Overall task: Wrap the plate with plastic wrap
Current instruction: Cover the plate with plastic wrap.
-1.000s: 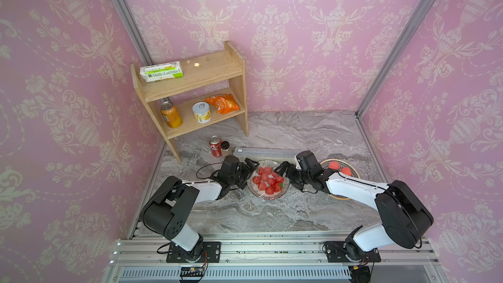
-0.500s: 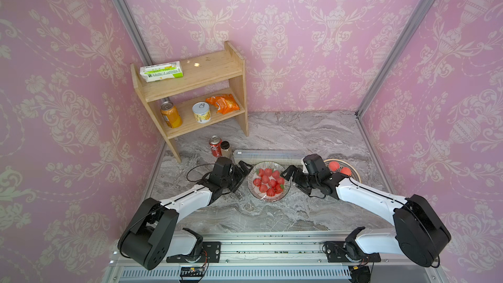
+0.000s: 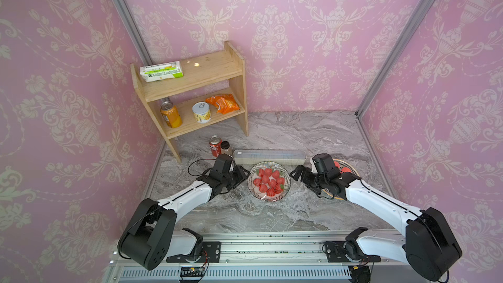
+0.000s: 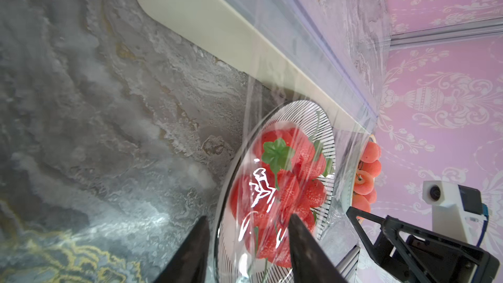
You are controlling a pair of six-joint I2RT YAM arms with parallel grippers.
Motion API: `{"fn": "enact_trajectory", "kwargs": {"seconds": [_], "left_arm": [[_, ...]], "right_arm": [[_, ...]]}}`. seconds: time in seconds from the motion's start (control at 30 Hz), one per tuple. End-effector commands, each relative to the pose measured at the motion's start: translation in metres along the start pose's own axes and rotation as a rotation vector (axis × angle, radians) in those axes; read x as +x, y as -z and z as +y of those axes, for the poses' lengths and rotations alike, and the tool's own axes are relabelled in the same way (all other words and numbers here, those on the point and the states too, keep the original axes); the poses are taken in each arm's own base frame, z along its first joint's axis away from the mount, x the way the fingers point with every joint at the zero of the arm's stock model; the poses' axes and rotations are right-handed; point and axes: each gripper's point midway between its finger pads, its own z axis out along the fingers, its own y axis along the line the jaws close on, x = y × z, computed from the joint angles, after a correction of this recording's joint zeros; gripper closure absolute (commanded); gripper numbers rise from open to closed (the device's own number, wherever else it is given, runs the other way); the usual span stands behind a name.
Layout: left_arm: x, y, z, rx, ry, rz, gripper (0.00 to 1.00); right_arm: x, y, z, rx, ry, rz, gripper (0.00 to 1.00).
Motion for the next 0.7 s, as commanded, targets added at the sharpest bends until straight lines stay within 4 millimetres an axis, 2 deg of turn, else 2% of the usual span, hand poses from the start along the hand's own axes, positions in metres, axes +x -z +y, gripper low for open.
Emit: {"fn": "enact_trajectory", "kwargs": {"seconds": [0.0,0.17,0.4,0.67], "left_arm": [[0.000,-0.003,-0.002,0.004,-0.027,0.031,0.71],[-0.002,-0.003,0.003,-0.021,-0.045,0.020,1.00],[-0.005,0.008,0.015,-0.100,-0.089,0.000,1.00],[-0.003,0.003,0.031,-0.133,-0.085,0.006,1.00]], "right_arm": [[0.003,0.002,-0.012,0.036,0.017,0.002,0.00],[0.003,0.003,-0.016,0.043,0.012,0.002,0.00],[0.003,0.002,-0.019,0.053,0.011,0.006,0.00],[0.002,-0.001,-0.019,0.054,0.012,0.011,0.00]]}}
